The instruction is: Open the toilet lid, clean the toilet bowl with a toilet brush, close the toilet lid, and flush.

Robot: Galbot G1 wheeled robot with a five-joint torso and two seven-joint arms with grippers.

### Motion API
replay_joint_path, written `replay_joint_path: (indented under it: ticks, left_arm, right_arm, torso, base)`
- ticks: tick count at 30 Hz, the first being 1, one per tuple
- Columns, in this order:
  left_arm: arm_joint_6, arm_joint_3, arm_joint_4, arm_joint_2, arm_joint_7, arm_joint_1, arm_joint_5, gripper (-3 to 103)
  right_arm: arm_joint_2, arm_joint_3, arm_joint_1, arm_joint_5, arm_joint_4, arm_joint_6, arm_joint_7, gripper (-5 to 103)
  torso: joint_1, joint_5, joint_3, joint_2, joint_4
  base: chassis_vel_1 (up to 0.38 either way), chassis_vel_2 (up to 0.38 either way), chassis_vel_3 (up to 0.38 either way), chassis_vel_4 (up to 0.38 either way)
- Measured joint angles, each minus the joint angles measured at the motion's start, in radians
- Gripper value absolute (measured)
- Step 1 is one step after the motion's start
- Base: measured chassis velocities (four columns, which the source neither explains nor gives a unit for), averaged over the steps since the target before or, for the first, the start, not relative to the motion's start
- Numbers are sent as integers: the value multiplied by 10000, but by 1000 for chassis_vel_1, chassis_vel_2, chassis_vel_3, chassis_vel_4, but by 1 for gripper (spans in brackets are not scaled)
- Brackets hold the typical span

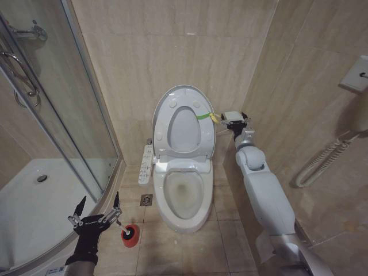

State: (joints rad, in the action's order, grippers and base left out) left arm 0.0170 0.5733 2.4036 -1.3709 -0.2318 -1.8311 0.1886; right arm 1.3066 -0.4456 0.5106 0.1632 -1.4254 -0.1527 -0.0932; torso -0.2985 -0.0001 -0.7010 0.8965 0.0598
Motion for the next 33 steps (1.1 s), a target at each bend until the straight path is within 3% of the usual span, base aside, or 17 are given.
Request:
replay_joint_path:
  ticks: [14, 33]
  left_arm:
    - [0, 0, 0, 0, 0, 0, 0, 100]
    - [0, 0, 0, 0, 0, 0, 0, 100]
  right_arm:
    - [-81, 68, -408, 314, 426, 545, 128, 100]
    - [-58, 46, -275, 333, 305, 496, 228, 100]
  torso:
    - [0, 0, 0, 0, 2]
    - [0, 1, 0, -1, 0]
  base:
    - [0, 0, 0, 0]
    - [0, 0, 0, 0]
